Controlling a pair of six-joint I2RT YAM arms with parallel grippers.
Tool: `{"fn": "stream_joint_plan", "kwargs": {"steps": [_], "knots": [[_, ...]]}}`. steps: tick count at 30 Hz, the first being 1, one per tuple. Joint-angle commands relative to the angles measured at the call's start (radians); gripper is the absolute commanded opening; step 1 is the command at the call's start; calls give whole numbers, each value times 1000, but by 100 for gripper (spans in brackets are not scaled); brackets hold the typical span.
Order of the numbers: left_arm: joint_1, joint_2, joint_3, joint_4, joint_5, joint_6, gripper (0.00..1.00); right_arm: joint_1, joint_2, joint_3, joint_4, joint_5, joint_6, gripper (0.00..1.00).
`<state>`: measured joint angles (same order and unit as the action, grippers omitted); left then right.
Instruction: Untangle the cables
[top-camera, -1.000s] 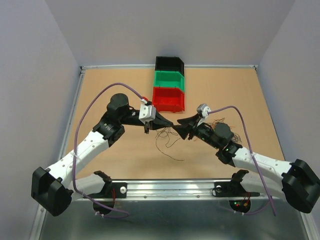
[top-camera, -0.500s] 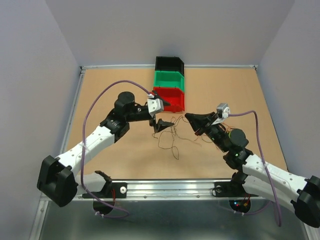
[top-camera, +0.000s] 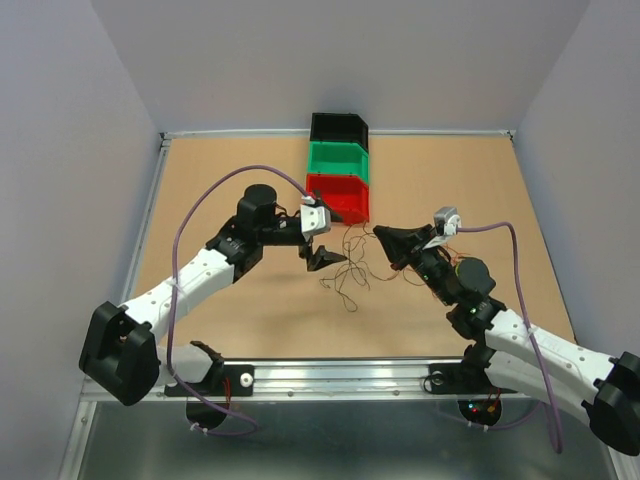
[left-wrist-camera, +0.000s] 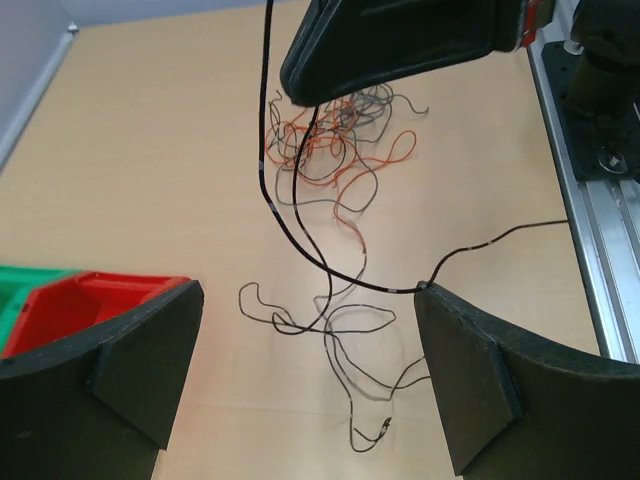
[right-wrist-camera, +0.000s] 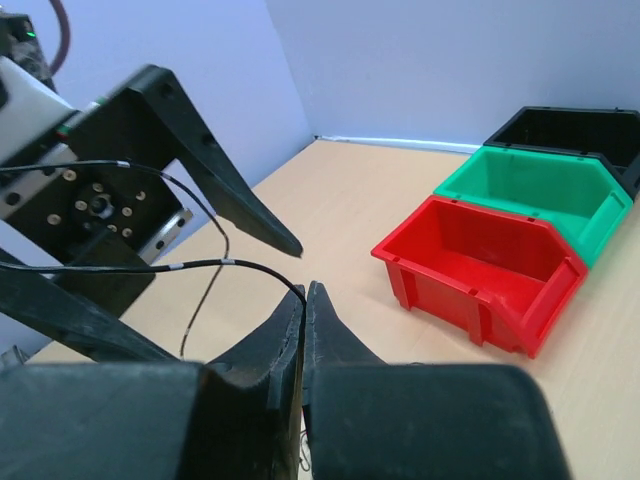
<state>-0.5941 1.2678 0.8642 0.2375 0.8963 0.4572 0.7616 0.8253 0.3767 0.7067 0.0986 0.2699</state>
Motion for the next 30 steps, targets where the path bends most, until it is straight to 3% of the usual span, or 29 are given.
{"fn": "stream_joint_plan", "kwargs": {"steps": [1, 6, 11, 14, 17, 18, 21, 24, 30], "knots": [[-3, -36, -14, 51, 65, 34, 99, 8, -20, 5, 19, 4, 6, 0], [-22, 57, 13, 66, 84, 1, 97, 8, -23, 11, 16, -34, 6, 1], [-85, 120, 18, 126, -11, -14, 92, 8, -37, 16, 16, -68, 8, 0], [-104, 160, 35, 132, -54, -20, 80, 8, -57, 10, 16, -76, 14, 1], [-110, 192, 53, 126, -85, -22, 51, 8, -106, 8, 13, -88, 14, 1], [-110, 193, 58, 120, -97, -20, 36, 8, -142, 5, -1, -83, 12, 1], [-107, 159, 61, 109, -135, -14, 13, 8, -198, -4, -36, -4, 12, 1], [-99, 53, 47, 114, -122, -28, 0, 8, -193, -1, -73, 93, 31, 0], [-85, -34, 26, 57, -24, -14, 0, 10, 27, 86, -124, -9, 19, 0]]}}
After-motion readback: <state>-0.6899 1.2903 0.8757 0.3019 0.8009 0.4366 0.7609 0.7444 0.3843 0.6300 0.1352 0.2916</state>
